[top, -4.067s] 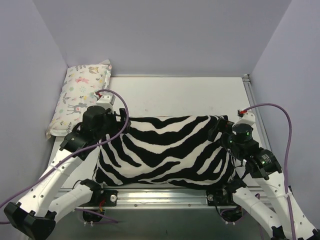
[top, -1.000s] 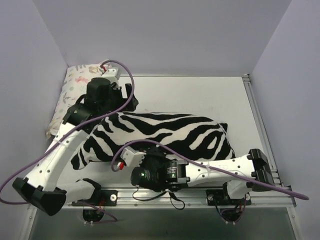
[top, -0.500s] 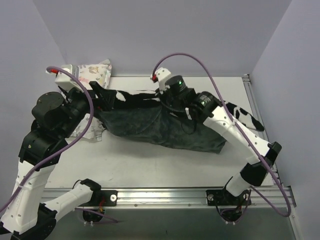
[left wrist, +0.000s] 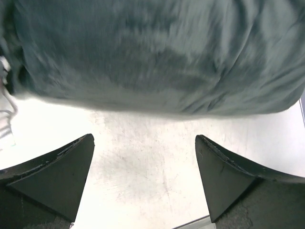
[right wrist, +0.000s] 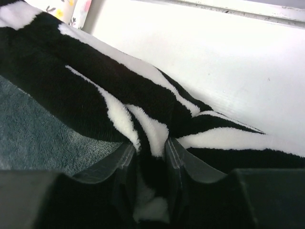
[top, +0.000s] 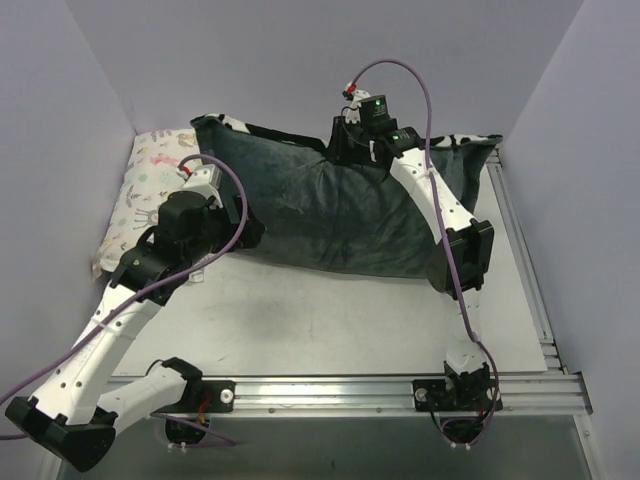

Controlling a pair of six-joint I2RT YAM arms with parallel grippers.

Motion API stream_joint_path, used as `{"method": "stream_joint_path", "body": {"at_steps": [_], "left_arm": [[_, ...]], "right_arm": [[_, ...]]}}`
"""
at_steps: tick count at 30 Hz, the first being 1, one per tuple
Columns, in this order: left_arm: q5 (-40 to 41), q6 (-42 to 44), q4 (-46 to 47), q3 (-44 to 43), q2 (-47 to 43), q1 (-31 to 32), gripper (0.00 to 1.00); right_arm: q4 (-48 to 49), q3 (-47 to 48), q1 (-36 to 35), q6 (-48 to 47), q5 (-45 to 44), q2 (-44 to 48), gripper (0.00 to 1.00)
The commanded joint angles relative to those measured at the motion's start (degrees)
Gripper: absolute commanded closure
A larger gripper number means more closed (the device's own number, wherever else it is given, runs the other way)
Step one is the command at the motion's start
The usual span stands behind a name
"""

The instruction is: Remove the pillowcase from the pillow

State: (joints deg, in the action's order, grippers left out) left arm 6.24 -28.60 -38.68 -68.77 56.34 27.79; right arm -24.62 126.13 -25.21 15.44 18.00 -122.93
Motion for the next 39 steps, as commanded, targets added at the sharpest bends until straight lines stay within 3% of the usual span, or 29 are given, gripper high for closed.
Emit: {"method": "stream_joint_path", "body": {"at_steps": [1,8,18,23,29,33,35,39], "left_arm": [[-3.0,-2.8,6.6,1.5,1.8,0.8,0.04],[-0.5,-3.2,9.4,-0.3,7.1,5.9,0.04],[2.1,-3.7,12.5,-0.7,12.5,11.9,0.05],[1.2,-3.2,15.2,-1.1,15.8,15.0,0.04],[1.8,-0.1,17.1,-6.0,22.0,21.7,0.04],[3.3,1.6,19.2,-8.3,25.0,25.8,0.03],[4.1,2.5,19.7,-10.3,27.1,27.1,0.04],[7.4,3.9,20.2,-14.3,31.1,30.7,0.03]], "right_arm": [[-2.6,3.8,-0.1,6.3,6.5,-4.1,0.71],[-2.6,-2.2,0.3,8.5,3.6,-7.0,0.45],[-2.3,-10.9,-1.4,5.6,3.5,-4.9,0.36],[-2.3,-12.2,-1.7,5.2,4.9,0.7,0.3],[-2.4,-9.9,1.5,8.3,-1.5,9.0,0.11],[-2.6,-10.5,3.7,10.0,-8.4,16.6,0.06],[-3.0,-14.0,5.6,11.4,-13.3,22.5,0.05],[-2.9,-26.2,11.5,16.0,-14.7,34.8,0.05]]}}
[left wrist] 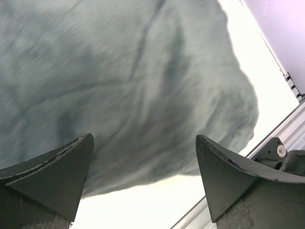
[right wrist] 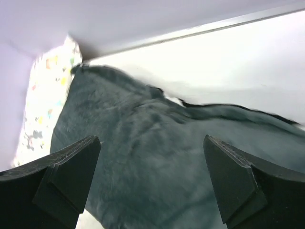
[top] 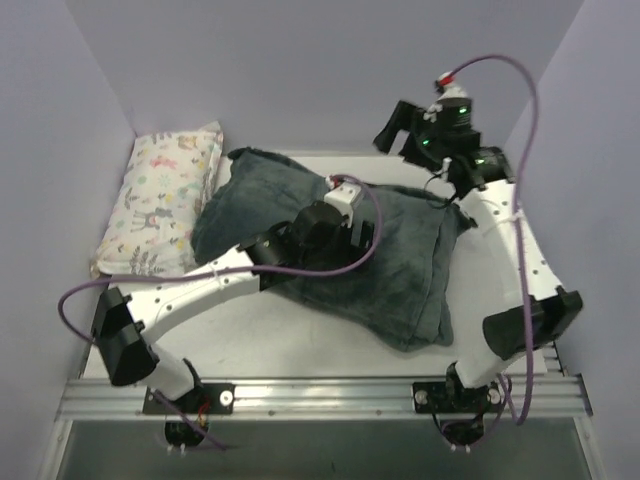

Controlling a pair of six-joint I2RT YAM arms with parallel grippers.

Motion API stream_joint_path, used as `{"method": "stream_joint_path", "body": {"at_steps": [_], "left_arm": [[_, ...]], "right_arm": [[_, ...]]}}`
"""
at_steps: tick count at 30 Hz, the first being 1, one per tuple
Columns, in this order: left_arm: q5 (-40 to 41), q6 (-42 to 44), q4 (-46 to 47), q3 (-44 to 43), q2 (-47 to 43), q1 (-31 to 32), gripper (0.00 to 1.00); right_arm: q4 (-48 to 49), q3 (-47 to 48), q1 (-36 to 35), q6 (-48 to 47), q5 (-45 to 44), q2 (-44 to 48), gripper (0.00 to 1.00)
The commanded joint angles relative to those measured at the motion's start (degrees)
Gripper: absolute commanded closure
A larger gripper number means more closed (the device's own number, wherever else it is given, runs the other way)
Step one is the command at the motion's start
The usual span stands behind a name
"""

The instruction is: Remove the pillowcase from the pillow

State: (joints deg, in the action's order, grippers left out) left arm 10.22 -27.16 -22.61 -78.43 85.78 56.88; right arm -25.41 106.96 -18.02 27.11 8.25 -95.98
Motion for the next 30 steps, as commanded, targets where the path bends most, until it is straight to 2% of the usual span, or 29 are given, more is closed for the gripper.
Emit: {"method": "stream_joint_path", "body": {"at_steps": [1,2,7,12,17,20,24,27,28,30], "left_arm": [[4.5,2.5,4.5,-5.6,3.4,3.0,0.03],[4.9,2.6,5.3,-6.4,4.5,3.4,0.04],[11.4,4.1,5.8,-13.9,12.5,7.8,0.04],[21.0,6.0,2.0,-23.5,21.1,12.9,0.04],[26.0,7.9,-3.4,-34.2,30.8,15.4,0.04],[27.0,7.9,-4.0,-35.6,33.5,16.2,0.04],[32.0,7.7,-6.4,-37.5,35.6,17.0,0.04],[34.8,7.4,-7.8,-37.4,35.9,17.0,0.11],[35.3,7.1,-8.1,-37.3,35.7,16.9,0.18],[37.3,6.0,-8.2,-36.2,34.5,16.9,0.26]], "right_arm": [[-2.0,-10.2,5.7,6.0,-5.0,13.3,0.05],[-1.8,-16.4,7.1,6.6,-4.6,16.1,0.05],[-1.9,-32.3,16.2,8.7,-3.5,34.6,0.03],[-4.0,-43.5,17.8,10.1,-2.8,46.1,0.03],[-7.6,-48.7,21.5,10.4,-5.6,50.3,0.02],[-9.0,-49.7,24.3,10.6,-5.7,50.5,0.01],[-8.9,-50.7,24.7,11.9,-4.4,50.4,0.01],[-8.9,-50.9,24.8,12.0,-3.3,49.8,0.01],[-8.8,-51.0,24.8,12.2,-3.1,49.9,0.01],[-8.6,-51.2,24.9,12.1,-2.7,50.1,0.01]]}}
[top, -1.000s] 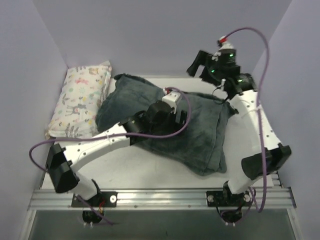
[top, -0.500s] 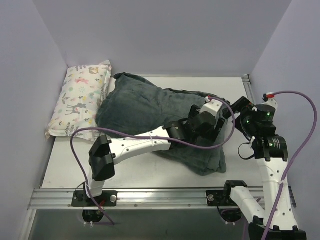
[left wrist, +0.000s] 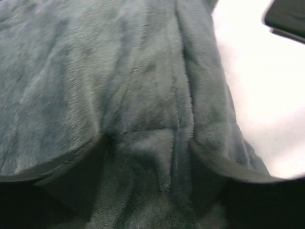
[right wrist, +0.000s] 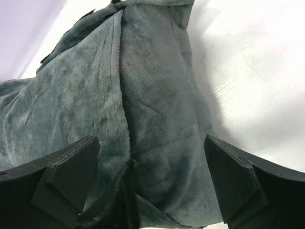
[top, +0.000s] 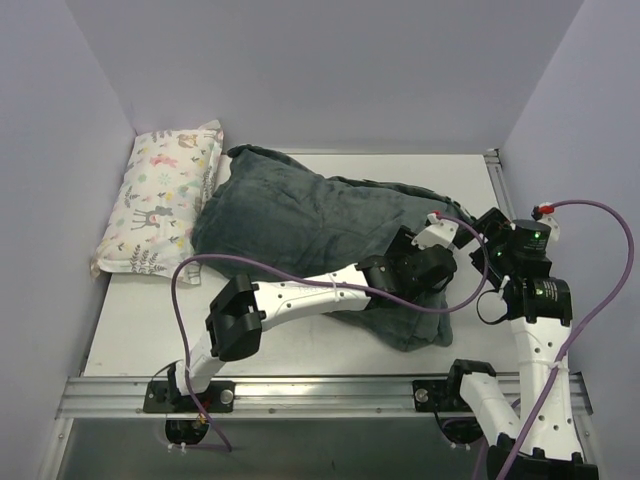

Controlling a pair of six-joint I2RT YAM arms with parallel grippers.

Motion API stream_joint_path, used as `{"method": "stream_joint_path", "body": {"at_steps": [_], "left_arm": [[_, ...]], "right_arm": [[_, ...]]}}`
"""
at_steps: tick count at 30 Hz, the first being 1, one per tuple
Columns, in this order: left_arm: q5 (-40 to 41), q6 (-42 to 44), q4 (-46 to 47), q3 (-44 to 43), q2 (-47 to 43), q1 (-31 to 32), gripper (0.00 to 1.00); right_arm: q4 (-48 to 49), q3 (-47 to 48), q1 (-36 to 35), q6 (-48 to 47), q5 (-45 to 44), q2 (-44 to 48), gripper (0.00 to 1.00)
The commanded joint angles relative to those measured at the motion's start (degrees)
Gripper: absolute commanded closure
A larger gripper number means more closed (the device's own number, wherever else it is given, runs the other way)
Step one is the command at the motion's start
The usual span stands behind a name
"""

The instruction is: Remove the pillowcase from the pillow

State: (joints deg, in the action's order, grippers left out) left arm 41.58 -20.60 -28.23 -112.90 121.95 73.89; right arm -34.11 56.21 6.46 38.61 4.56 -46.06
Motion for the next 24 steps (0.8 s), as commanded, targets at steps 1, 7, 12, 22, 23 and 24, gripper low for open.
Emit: {"method": "stream_joint_path", "body": {"at_steps": [1,7,12,22,23,24], "left_arm": [[6.4,-1.5,-2.4,-1.1,-2.4,-0.2,0.33],[8.5,-2.6,-2.5,1.5,-6.6,-1.1,0.68],[9.1,-5.0,-2.4,5.5,-11.5,-3.7,0.81],[4.9,-9.4,-1.8,15.0,-19.7,-10.4,0.89],[4.6,-10.0,-1.7,16.8,-20.8,-10.9,0.89],[4.3,-11.0,-1.6,18.0,-21.4,-11.8,0.89]], "right_arm": [[0.1,-0.6,0.3,0.4,1.1,0.2,0.01],[1.5,-1.8,0.3,0.3,4.4,-0.9,0.04],[3.2,-2.9,0.0,-0.5,7.4,-1.4,0.09],[4.8,-0.5,-17.1,-3.5,-1.9,-5.4,0.09],[4.8,0.0,-20.3,-3.5,-3.0,-6.6,0.09],[4.8,0.3,-21.7,-3.4,-3.8,-7.3,0.09]]}}
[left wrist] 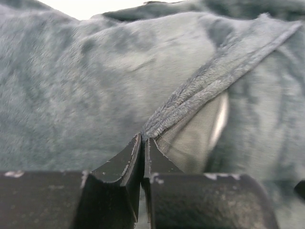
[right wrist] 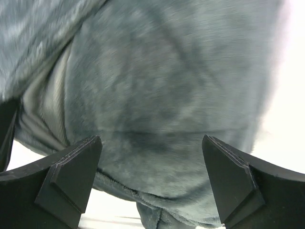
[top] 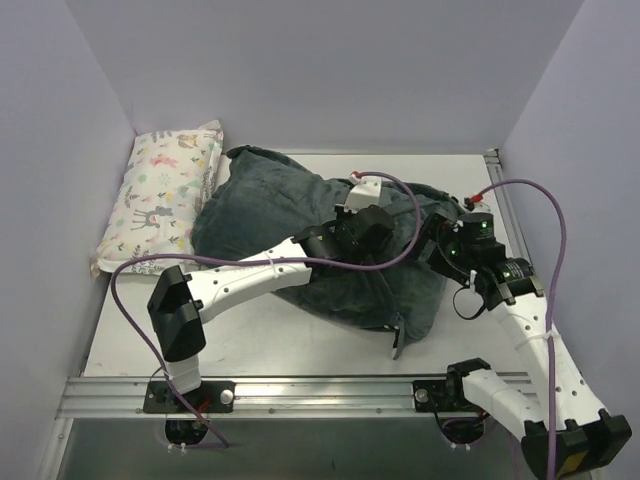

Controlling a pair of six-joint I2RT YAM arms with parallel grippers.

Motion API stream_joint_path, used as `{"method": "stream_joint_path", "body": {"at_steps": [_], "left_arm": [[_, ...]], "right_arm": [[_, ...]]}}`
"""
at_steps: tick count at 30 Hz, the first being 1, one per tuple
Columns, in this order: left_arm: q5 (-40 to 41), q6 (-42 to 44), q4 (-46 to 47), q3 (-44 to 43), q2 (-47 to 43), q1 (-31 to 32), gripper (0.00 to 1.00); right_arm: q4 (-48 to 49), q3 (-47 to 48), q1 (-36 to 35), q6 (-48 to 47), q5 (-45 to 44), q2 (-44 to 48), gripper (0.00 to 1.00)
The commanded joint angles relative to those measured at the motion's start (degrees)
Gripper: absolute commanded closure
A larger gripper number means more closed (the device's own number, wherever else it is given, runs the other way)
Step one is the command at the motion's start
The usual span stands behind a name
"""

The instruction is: Remove the pillowcase from the pillow

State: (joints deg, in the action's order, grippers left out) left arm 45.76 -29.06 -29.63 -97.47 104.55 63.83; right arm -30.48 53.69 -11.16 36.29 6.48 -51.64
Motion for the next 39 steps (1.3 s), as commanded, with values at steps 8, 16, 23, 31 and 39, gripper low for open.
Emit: {"method": "stream_joint_path", "body": {"at_steps": [8,16,23,31,39], "left_arm": [[-9.4,-7.9,4.7,13.7,-9.5,-8.0,0.99],[-15.6,-11.7,10.4,21.3,-11.1,-12.7,1.0],[-18.2,-13.7,13.2,23.8,-8.6,-15.0,1.0],[-20.7,-14.1,12.8,26.2,-9.4,-20.3,1.0],[-26.0,-9.8,14.9,28.2,-12.1,-23.8,1.0]], "right_arm": [[1.3,9.8,-17.8,-1.2,-17.3,-10.2,0.08],[0.6,11.7,-21.2,-1.2,-21.2,-18.8,0.1],[-0.9,4.5,-10.8,-2.7,-17.0,-13.0,0.8],[-2.5,-6.0,12.9,-4.0,-9.9,-3.8,1.0],[16.3,-19.4,16.4,1.4,5.6,-15.4,1.0]]}}
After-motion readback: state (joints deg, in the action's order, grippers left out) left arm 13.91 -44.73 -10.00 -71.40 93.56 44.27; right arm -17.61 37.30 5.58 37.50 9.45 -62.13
